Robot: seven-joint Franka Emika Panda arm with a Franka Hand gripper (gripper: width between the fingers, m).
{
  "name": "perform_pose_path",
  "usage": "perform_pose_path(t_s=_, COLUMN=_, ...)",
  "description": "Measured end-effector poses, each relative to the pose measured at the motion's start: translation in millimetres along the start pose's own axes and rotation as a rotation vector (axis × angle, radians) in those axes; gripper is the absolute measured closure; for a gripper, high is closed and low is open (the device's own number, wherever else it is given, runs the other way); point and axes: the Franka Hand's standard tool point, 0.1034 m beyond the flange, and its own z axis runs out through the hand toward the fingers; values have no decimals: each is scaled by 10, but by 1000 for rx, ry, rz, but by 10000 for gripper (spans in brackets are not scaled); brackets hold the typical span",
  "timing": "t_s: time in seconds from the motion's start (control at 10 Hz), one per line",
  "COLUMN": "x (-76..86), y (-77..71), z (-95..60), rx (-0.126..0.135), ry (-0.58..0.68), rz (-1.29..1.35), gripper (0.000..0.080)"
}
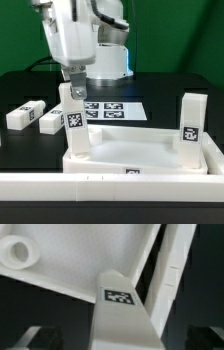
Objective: Assemble desk
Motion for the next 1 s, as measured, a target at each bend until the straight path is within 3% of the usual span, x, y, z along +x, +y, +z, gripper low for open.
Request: perform_pose_path(t_s=1.0, x=-40, y=-25, z=8, rx=-8, ry=4, rz=-780, gripper=151)
